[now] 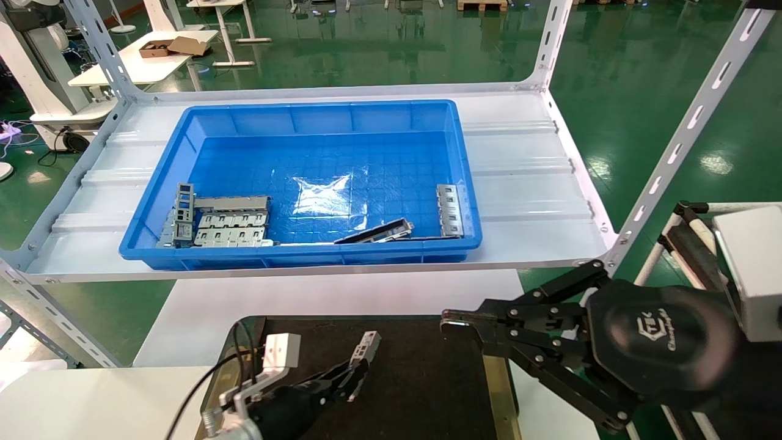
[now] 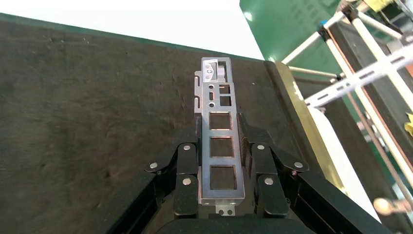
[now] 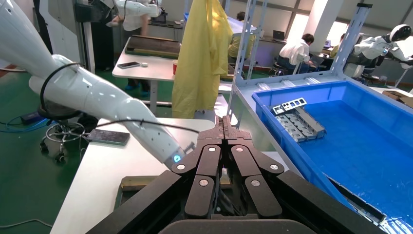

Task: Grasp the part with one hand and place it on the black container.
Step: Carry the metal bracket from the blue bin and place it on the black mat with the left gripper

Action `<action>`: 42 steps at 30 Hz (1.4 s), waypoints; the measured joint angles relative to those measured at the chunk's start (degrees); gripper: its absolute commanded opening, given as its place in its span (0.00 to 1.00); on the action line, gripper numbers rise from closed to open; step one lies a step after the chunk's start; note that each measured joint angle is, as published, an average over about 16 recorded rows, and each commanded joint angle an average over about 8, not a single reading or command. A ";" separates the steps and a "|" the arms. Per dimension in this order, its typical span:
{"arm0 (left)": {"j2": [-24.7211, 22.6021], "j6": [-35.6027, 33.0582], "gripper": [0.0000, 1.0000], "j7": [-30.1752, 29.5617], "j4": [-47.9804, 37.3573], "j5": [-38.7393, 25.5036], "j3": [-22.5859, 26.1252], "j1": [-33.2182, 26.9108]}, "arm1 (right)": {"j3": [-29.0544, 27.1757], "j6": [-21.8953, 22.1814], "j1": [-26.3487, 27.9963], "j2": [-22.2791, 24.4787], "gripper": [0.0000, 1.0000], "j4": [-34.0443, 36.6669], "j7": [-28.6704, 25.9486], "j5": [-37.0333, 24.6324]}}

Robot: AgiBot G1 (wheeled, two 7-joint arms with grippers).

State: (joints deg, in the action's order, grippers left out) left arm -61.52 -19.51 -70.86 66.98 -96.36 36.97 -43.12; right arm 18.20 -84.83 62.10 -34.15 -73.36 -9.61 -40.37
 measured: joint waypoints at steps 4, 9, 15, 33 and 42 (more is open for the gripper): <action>-2.70 1.78 0.00 -3.32 -2.81 -3.62 0.47 -0.66 | 0.01 0.00 0.00 0.00 0.00 0.00 0.00 0.01; -5.61 3.37 0.00 -6.84 -6.13 -8.07 0.52 -1.33 | 0.02 0.01 0.00 0.01 0.00 0.00 0.01 0.01; -8.26 4.26 0.00 -10.67 -9.11 -13.11 -0.20 -1.77 | 0.03 0.01 0.01 0.01 0.00 0.00 0.02 0.02; -13.20 1.99 0.93 -21.00 -10.68 -29.19 -5.35 -0.97 | 0.07 0.03 0.02 0.03 1.00 0.00 0.03 0.04; -14.42 -1.13 1.00 -26.54 -7.26 -36.91 -8.62 0.26 | 0.08 0.04 0.02 0.03 1.00 0.00 0.04 0.06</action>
State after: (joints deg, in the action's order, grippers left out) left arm -75.95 -20.63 -97.40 59.72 -133.28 28.35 -42.86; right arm 18.29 -84.79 62.12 -34.12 -73.36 -9.57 -40.31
